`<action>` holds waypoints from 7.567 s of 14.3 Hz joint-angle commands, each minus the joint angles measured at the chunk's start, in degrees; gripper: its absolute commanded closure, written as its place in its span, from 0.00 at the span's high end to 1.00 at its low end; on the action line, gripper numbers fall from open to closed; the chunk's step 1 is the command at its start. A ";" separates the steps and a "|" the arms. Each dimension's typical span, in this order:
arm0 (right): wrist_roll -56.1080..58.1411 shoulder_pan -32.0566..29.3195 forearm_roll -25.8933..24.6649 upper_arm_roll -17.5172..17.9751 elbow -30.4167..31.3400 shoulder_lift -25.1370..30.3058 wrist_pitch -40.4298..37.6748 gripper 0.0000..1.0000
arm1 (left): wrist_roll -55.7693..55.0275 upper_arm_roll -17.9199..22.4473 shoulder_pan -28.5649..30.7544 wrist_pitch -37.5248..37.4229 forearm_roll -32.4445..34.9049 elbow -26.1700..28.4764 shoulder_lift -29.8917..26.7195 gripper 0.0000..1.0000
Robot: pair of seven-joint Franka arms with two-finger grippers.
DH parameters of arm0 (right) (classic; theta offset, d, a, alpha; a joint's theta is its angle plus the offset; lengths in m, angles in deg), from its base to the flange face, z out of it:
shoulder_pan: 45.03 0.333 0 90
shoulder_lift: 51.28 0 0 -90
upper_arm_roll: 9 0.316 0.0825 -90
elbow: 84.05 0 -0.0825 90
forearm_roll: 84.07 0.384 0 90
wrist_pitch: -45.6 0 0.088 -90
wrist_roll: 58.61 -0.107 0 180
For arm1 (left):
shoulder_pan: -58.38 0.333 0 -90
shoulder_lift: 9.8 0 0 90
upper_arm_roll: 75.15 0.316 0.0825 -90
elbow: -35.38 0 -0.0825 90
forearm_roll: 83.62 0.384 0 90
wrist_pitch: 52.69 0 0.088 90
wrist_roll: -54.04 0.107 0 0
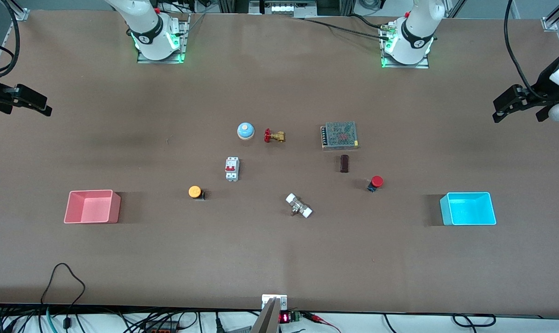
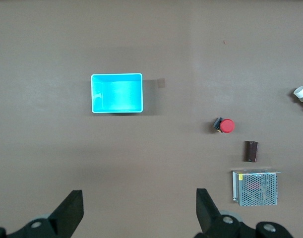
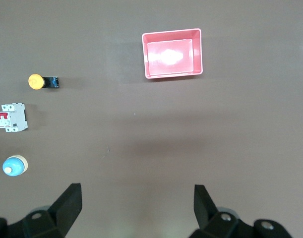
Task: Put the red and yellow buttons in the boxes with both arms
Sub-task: 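Reach the right gripper to the yellow button while the left gripper reaches the red button, then grasp the yellow button with the right gripper while the left gripper grasps the red, then carry the red button to the cyan box while the right gripper carries yellow, then open the left gripper over the cyan box while the right gripper lowers yellow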
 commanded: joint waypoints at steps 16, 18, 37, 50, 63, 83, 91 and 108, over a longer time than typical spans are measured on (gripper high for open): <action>-1.97 8.56 6.35 0.16 -0.53 -18.69 16.05 1.00 | -6.38 -4.58 -1.30 7.96 -1.08 2.72 11.26 1.00; -3.65 10.67 7.32 0.16 -0.53 -21.77 20.19 1.00 | -10.06 -6.94 -1.30 11.74 -1.16 3.94 14.16 1.00; -15.96 23.34 5.13 0.08 -2.55 -37.25 33.12 1.00 | -24.94 -6.96 -10.79 44.63 -0.20 18.45 28.15 1.00; -15.70 23.08 5.39 0.08 -5.71 -42.34 36.55 1.00 | -26.52 -6.34 -11.15 45.86 3.93 18.01 31.05 0.62; -15.08 23.08 5.66 0.08 -5.72 -42.88 36.02 0.84 | -26.00 -5.81 -9.66 45.60 4.02 16.44 29.56 0.32; -12.55 13.87 5.39 -5.55 -16.88 -39.36 20.47 0.26 | 0.71 -5.99 10.72 34.96 3.93 6.85 28.24 0.32; 3.01 2.61 4.95 -5.46 -17.05 -40.32 20.47 0.24 | 6.44 -5.90 15.57 38.38 4.02 6.85 33.06 0.32; 6.10 0.23 5.21 -5.37 -16.79 -47.27 26.35 0.24 | 2.59 -7.57 13.82 36.55 3.32 1.49 32.12 0.76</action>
